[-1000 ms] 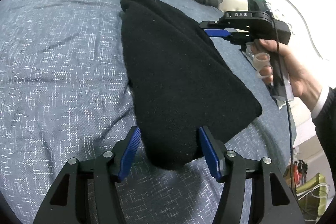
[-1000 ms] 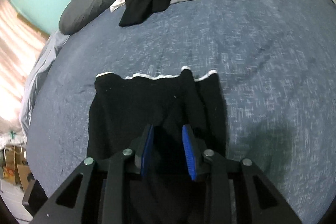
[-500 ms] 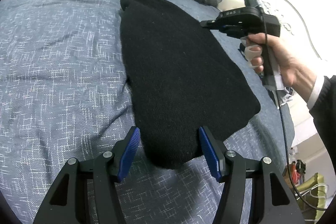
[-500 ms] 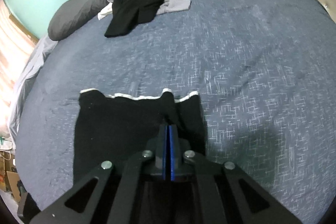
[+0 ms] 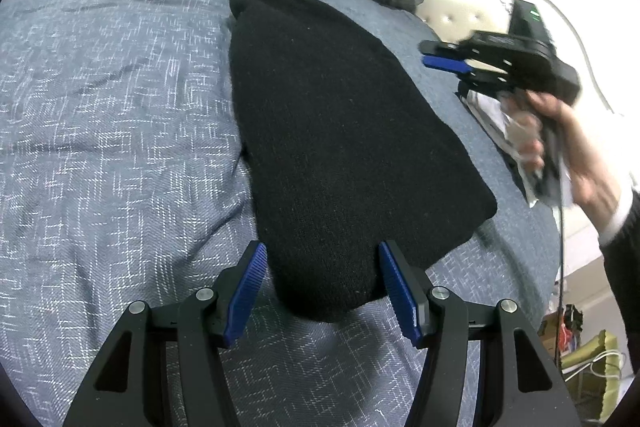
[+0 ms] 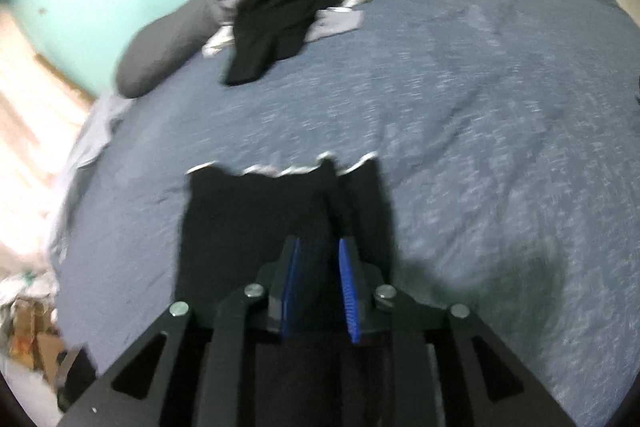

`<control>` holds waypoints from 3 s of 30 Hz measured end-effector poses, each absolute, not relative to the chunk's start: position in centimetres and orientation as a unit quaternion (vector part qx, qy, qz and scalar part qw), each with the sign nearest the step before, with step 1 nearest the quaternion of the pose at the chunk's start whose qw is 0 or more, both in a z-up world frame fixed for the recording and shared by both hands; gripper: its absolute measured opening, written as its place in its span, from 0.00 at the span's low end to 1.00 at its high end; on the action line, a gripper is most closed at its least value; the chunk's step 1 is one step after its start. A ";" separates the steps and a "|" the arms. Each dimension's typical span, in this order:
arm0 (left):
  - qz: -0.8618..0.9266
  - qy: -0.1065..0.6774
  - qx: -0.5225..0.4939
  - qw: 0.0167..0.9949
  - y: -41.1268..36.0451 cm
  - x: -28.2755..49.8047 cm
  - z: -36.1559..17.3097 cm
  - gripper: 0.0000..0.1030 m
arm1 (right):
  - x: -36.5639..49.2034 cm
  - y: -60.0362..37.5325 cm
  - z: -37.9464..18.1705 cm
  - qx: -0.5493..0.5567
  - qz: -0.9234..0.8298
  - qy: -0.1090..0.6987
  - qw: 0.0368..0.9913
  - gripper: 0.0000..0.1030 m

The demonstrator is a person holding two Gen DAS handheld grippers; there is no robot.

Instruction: Fold clothes

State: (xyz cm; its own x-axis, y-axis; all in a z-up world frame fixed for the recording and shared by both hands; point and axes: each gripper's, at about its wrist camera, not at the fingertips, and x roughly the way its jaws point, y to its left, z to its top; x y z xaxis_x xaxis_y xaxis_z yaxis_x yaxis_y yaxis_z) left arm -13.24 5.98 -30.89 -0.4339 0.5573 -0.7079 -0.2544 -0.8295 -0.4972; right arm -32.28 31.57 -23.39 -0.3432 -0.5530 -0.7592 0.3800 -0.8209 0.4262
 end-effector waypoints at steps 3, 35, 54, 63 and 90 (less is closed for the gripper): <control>0.831 -0.161 -0.473 0.243 6.0 -13.3 -30.8 0.61 | -29.6 32.1 -23.3 0.495 -0.808 -0.101 0.303 0.20; 0.813 -0.212 -0.486 0.240 1.8 -13.3 -30.9 0.66 | -19.8 37.1 -27.6 0.565 -0.789 -0.090 0.222 0.32; 0.769 -0.293 -0.507 0.257 2.0 -14.4 -32.8 0.70 | -20.1 36.6 -29.3 0.587 -0.748 -0.145 0.273 0.48; 0.768 -0.291 -0.511 0.254 3.8 -15.3 -33.8 0.78 | -21.3 35.4 -31.7 0.617 -0.729 -0.122 0.268 0.53; 0.784 -0.265 -0.500 0.255 6.7 -17.3 -34.2 0.80 | -22.1 33.8 -31.7 0.628 -0.723 -0.066 0.279 0.55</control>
